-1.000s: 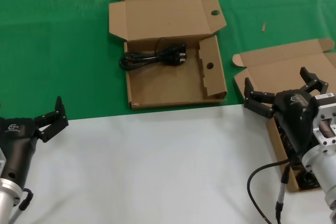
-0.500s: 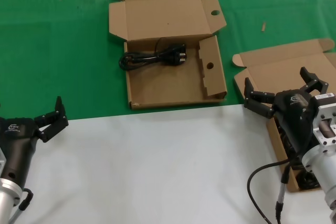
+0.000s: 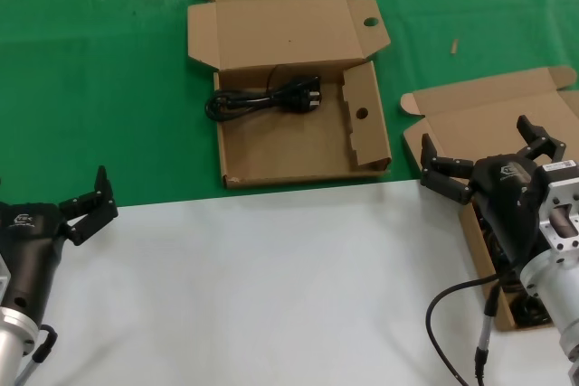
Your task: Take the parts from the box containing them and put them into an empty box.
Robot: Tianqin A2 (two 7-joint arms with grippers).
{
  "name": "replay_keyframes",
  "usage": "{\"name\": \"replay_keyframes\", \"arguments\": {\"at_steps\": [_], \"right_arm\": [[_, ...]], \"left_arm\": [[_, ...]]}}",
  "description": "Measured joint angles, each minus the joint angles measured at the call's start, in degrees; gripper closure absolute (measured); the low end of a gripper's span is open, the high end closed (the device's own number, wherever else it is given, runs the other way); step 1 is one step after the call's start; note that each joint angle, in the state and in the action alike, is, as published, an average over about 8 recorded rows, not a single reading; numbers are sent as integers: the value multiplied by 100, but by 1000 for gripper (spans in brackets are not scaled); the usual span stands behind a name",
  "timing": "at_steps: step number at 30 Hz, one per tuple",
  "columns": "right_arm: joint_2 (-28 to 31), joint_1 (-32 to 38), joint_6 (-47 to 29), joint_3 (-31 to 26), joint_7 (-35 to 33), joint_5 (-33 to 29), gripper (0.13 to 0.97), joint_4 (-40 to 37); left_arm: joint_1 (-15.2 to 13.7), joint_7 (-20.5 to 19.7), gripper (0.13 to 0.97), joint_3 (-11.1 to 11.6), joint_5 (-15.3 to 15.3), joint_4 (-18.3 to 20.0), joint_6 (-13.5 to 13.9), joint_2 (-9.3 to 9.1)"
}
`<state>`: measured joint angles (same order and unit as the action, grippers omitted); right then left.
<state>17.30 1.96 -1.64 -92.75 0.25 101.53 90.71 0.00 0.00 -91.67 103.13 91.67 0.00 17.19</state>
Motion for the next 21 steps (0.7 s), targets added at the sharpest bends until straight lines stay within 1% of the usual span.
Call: {"name": "replay_keyframes", "arguments": {"at_steps": [21], "right_arm": [[0, 0, 0, 0, 0, 0, 129, 0]], "left_arm": [[0, 0, 132, 0, 0, 0, 0, 0]]}}
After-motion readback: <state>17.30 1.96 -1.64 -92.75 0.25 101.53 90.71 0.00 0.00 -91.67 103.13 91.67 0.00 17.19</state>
